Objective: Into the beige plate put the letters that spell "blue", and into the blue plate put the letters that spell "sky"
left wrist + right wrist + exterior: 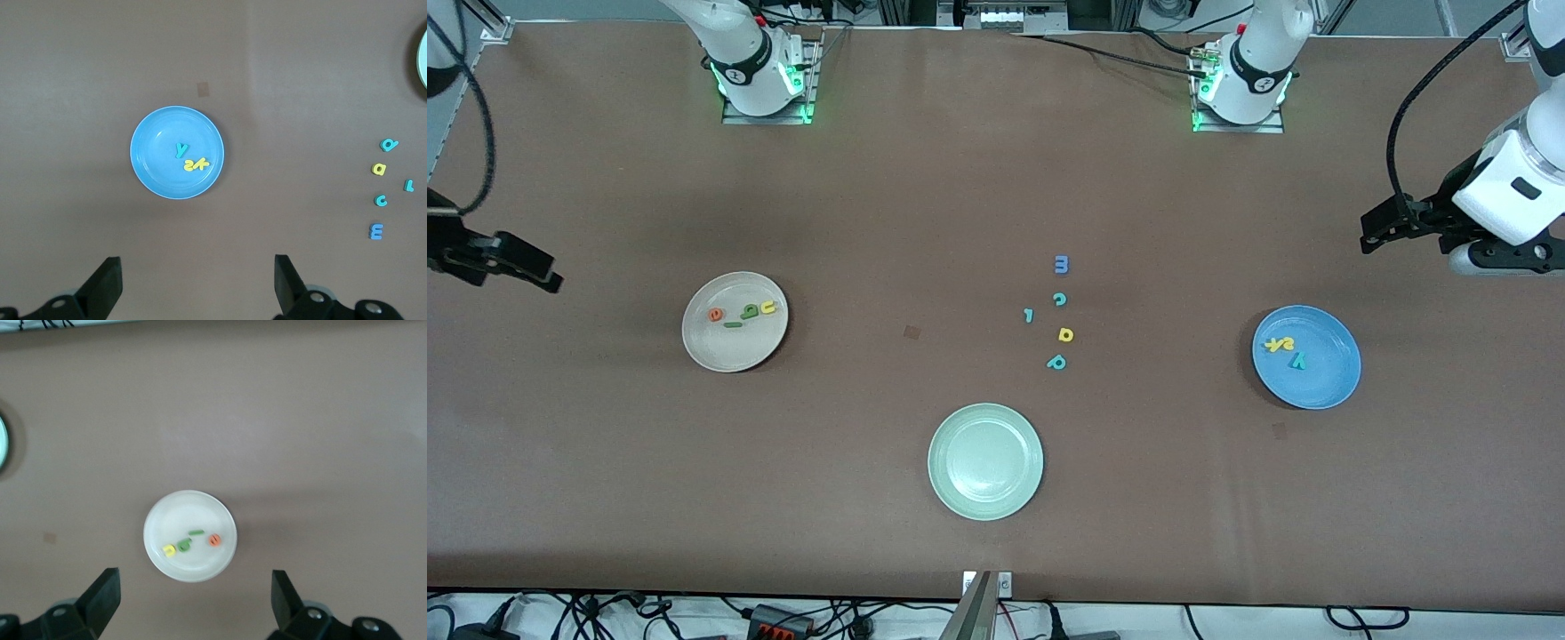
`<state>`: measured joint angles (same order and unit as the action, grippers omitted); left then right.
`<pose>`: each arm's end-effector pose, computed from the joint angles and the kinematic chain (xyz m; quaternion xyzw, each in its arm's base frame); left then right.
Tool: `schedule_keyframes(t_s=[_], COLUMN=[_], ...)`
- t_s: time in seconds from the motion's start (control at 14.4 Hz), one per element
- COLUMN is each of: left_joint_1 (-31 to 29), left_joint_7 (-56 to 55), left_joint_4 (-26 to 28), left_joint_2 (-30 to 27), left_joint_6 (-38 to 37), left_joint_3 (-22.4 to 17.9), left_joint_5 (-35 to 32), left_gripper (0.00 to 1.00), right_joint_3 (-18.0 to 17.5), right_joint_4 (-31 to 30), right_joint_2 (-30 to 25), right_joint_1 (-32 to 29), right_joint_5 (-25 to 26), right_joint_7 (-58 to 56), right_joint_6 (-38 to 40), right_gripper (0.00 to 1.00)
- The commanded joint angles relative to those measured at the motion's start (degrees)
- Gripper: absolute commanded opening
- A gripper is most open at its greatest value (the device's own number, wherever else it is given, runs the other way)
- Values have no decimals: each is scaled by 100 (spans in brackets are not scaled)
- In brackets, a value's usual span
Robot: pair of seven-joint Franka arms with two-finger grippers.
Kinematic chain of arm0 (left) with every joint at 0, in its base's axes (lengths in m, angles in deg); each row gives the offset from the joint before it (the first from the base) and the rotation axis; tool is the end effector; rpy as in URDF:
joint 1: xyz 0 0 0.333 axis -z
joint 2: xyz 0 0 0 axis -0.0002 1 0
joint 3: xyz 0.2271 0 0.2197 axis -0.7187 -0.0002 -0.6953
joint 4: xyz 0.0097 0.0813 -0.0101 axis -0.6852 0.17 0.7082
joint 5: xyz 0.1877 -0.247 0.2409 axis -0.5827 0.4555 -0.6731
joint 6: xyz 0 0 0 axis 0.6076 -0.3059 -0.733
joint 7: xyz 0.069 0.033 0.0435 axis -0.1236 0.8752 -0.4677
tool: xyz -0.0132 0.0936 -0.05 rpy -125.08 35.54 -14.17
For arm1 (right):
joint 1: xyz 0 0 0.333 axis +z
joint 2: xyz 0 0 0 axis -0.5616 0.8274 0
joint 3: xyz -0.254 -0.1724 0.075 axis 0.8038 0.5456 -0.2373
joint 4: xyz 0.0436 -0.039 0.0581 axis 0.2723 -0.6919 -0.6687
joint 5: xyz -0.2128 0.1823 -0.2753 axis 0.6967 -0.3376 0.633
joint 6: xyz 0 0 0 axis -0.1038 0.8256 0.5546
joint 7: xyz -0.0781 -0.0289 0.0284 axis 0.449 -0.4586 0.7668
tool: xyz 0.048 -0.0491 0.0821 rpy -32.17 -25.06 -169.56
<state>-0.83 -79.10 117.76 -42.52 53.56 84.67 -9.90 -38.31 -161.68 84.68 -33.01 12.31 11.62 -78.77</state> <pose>0.5732 -0.0335 0.5917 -0.9999 -0.0030 0.0157 0.0058 0.6086 -0.0360 0.5936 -0.9987 0.0405 -0.0290 0.0071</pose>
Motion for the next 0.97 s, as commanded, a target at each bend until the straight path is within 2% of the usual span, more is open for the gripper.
schedule_keyframes(t_s=[0.0,0.21,0.42,0.91], left_joint_1=[-4,-4,-4,-12], left_joint_7=[31,31,31,31], left_joint_4=[-181,-181,-181,-181], left_joint_2=[70,70,70,70], left_joint_6=[-136,-136,-144,-162], left_joint_3=[2,2,2,2], left_joint_5=[-59,-59,-59,-59], left_gripper=[100,100,100,100], right_joint_3=[-106,-105,-97,-123], right_joint_4=[-54,-88,-597,-1328], right_joint_2=[-120,-225,-523,-1060], right_joint_1=[-107,-90,-107,-72], right_joint_5=[124,141,150,203], right_joint_7=[-214,-170,-118,-143], right_joint_6=[191,217,121,-169], right_gripper=[100,100,100,100])
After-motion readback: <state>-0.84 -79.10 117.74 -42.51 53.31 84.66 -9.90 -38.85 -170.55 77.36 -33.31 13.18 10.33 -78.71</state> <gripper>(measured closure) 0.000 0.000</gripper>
